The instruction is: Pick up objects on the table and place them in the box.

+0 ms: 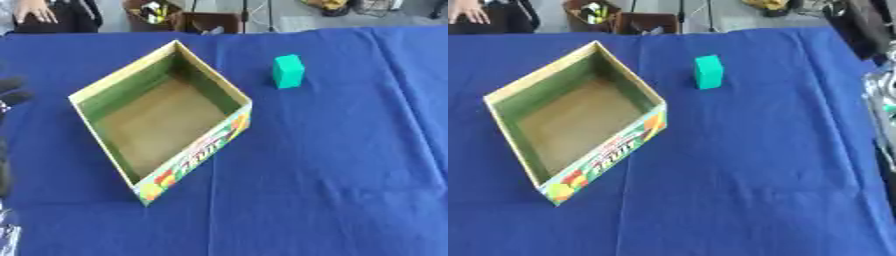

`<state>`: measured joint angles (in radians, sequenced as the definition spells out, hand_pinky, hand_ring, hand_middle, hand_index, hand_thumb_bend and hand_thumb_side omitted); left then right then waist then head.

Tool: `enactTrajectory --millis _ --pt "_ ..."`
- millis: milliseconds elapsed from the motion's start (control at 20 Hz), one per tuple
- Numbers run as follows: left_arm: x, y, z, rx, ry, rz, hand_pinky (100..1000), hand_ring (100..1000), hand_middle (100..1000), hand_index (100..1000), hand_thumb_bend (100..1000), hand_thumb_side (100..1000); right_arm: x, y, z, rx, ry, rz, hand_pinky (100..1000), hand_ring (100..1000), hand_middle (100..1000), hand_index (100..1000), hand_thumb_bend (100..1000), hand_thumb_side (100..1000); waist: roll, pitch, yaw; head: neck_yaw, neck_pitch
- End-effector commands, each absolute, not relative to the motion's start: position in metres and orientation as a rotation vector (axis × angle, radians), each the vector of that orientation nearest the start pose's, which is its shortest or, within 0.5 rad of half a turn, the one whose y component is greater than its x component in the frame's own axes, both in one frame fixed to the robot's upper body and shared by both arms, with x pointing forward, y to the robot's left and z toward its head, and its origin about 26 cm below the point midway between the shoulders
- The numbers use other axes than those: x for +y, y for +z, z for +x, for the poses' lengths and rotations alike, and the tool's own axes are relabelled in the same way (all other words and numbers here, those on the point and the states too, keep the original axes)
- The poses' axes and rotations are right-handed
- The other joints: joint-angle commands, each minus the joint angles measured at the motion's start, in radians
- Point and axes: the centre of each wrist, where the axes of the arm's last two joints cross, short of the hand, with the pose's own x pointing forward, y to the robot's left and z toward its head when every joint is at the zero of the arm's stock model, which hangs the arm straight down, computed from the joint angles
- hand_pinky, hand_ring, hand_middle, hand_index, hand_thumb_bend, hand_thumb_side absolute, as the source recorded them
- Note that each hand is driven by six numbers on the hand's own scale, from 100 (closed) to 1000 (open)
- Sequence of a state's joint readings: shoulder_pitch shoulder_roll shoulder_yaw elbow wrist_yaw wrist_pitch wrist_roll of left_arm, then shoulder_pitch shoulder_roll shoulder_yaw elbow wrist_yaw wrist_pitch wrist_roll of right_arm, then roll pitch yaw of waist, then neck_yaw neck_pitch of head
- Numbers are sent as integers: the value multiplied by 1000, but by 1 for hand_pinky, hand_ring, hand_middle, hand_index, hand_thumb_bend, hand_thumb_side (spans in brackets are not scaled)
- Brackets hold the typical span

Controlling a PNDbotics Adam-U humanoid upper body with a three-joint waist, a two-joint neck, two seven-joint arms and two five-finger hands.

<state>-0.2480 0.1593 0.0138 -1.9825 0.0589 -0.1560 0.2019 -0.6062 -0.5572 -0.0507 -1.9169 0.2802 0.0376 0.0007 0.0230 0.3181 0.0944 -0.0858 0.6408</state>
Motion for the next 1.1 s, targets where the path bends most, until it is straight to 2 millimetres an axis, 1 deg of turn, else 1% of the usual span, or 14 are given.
enactTrajectory --millis 50,100,200,300,550,600,650,700,750,900,1000,1050,1100 --pt "243 177 296 -2401 45 67 675 685 724 855 100 1000 -285 323 326 -2391 760 -832 848 768 721 862 272 974 1 -21 3 -5 4" --pt "243 177 295 -2400 44 65 675 685 724 855 100 1000 -286 326 329 -2379 794 -839 851 776 730 868 304 982 2 -21 5 -6 4" --pt "243 176 295 -2399 41 63 675 685 725 855 100 1000 -287 331 337 -2350 861 -849 852 780 735 871 327 984 3 -20 8 -8 3" --pt "243 176 295 -2398 39 62 675 685 725 855 100 1000 -289 336 343 -2320 925 -863 855 792 749 879 373 994 3 -17 11 -9 1" --pt "241 177 295 -2398 30 54 676 685 725 856 100 1000 -303 351 353 -2241 1100 -922 857 806 766 879 470 1000 2 -6 19 -14 -9" --pt "241 177 296 -2398 28 52 676 685 725 856 100 1000 -305 353 354 -2228 1129 -932 858 812 772 862 502 1000 2 -4 20 -15 -11" --pt "241 177 296 -2398 26 51 676 685 725 856 100 1000 -308 356 356 -2212 1158 -944 858 812 772 862 502 1000 2 -2 21 -17 -12" --pt "241 177 296 -2398 24 50 676 684 725 856 100 1000 -310 359 359 -2197 1183 -952 860 814 773 851 528 1000 2 -1 23 -19 -13" --pt "241 177 296 -2398 22 48 676 684 725 855 100 1000 -312 361 362 -2179 1207 -957 862 819 780 860 543 1000 1 1 24 -22 -15" --pt "240 177 296 -2397 19 43 676 684 725 856 100 1000 -315 366 373 -2113 1291 -968 863 832 796 891 572 990 -1 3 29 -26 -16" --pt "240 177 296 -2396 17 42 676 684 726 856 100 1000 -316 369 382 -2058 1365 -976 867 839 805 907 593 965 -4 2 33 -28 -10" --pt "240 177 296 -2396 17 42 676 684 725 855 100 1000 -316 369 387 -2032 1397 -973 873 845 810 916 495 903 -5 1 35 -29 -6" --pt "240 177 296 -2395 16 42 676 684 725 855 100 1000 -317 369 392 -2002 1427 -965 876 847 825 920 613 926 -6 0 36 -32 -2"
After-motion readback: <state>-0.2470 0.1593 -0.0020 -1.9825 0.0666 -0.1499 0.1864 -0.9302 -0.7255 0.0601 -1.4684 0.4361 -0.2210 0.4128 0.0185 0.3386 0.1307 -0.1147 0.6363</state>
